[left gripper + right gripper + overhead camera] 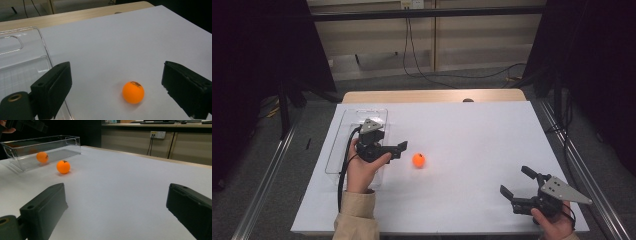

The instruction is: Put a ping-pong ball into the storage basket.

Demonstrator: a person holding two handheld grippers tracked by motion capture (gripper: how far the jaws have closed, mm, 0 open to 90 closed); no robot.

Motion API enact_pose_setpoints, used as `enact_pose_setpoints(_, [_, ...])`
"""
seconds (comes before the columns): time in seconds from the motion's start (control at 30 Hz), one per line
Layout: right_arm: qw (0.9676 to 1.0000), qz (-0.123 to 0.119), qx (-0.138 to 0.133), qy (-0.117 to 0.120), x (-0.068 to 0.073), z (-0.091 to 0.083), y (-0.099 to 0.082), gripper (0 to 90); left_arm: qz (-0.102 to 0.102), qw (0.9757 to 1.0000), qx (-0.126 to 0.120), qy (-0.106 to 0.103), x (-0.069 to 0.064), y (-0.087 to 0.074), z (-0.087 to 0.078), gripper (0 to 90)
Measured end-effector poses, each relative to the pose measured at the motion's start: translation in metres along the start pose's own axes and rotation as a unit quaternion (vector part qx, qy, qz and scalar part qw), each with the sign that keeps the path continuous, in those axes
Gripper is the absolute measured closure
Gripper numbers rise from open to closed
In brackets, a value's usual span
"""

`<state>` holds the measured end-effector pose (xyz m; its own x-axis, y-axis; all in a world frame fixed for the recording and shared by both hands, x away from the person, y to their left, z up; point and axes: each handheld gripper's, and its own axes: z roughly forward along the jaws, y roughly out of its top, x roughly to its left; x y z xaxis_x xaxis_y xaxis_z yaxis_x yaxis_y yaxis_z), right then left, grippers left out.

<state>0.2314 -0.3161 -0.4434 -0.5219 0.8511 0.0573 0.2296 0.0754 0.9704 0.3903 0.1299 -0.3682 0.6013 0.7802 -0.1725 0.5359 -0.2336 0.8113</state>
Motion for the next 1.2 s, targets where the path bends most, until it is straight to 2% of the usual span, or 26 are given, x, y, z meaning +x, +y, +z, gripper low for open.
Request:
enact_pose_setpoints(0.1, [1.0, 0.001, 0.0, 0.0, 0.0, 0.0, 0.0, 2.7, 0.005, 1.0, 0.0, -0.001, -0.001, 0.0, 0.001, 9.5])
enact_pose_setpoints(0.93, [1.0, 0.001, 0.001, -0.001, 0.0, 0.0, 0.0, 2.8, 0.009, 0.9999, 0.006, -0.006, -0.01, -0.001, 0.011, 8.9])
enact_pose_setpoints(1.2, [1.0, 0.001, 0.001, 0.0, 0.0, 0.0, 0.0, 2.8, 0.018, 0.9998, 0.011, -0.008, -0.013, -0.001, 0.015, 8.8])
